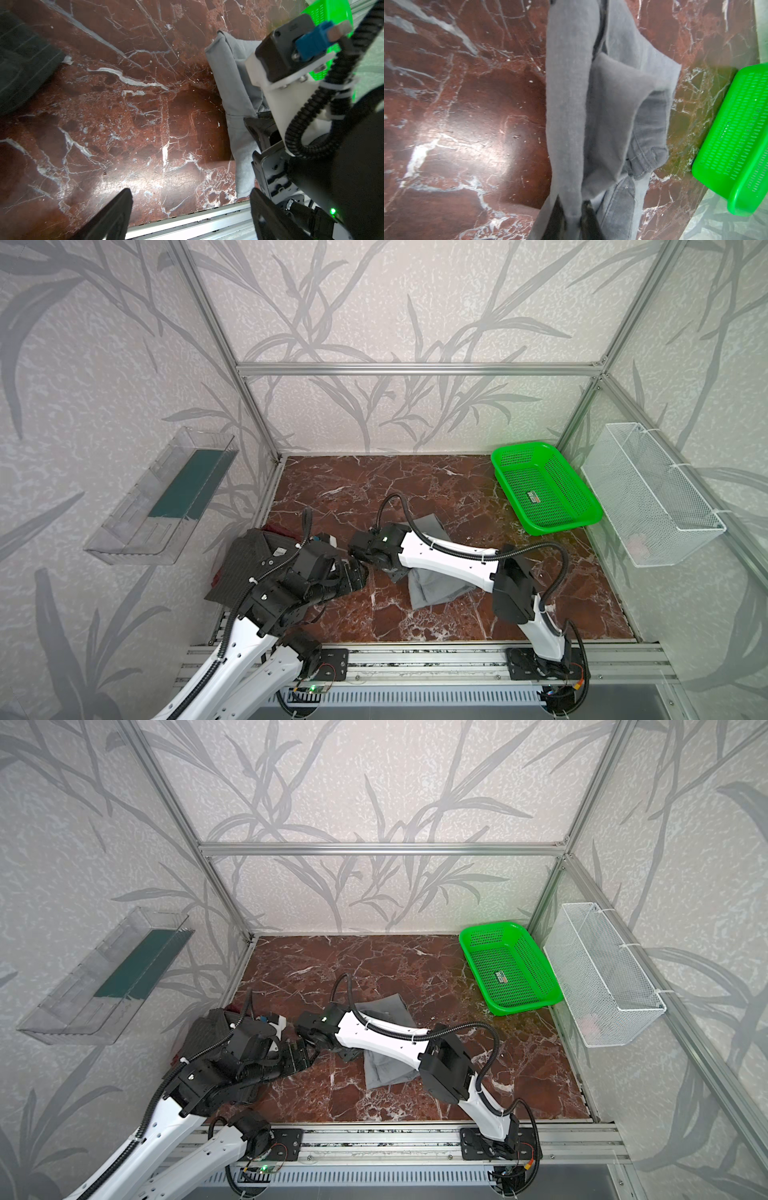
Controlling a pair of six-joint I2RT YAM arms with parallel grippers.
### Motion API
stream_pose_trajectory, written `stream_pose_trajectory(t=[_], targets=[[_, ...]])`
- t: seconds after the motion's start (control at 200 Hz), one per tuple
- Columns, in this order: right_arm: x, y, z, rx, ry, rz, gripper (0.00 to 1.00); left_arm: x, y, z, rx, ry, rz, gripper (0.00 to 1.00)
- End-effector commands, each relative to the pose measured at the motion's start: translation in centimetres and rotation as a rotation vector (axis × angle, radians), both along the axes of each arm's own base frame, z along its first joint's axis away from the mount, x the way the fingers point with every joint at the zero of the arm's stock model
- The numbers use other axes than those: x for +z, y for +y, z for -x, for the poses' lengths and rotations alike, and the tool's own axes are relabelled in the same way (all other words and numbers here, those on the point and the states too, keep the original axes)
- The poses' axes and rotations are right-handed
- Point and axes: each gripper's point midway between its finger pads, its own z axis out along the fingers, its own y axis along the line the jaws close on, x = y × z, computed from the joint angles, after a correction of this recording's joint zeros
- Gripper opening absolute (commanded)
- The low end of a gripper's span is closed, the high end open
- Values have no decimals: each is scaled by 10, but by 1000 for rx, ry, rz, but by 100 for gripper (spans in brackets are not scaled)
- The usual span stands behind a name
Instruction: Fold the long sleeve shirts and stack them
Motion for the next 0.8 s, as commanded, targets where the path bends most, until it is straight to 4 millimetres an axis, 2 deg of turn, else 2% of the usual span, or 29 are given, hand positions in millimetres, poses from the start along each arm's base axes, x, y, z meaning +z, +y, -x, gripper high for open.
stream_pose_trajectory(t=[0.0,0.1,0.23,0.39,0.505,0.59,0.635,0.67,0.685,0.8], targets=[[-4,17,19,-11,50,-35,10,-14,18,8,76,36,-44,88],[-6,33,30,-14,99,-104,24,-16,28,12,115,35,-61,88],[-1,52,43,-5,171,-245,33,-11,44,16,179,16,-94,89],[22,63,50,-5,225,-424,43,3,63,18,261,-26,-125,90],[46,65,49,-3,270,-581,45,7,63,16,266,-36,-120,91],[66,47,39,-13,262,-664,45,4,58,15,249,-26,-109,91],[73,25,26,-54,238,-697,45,1,55,15,243,-15,-106,91],[68,5,14,-104,228,-703,44,-2,53,15,237,-4,-102,91],[76,-6,7,-123,211,-730,44,-3,52,14,234,0,-100,90],[57,-70,-21,-247,160,-767,39,-20,37,11,195,43,-67,90]])
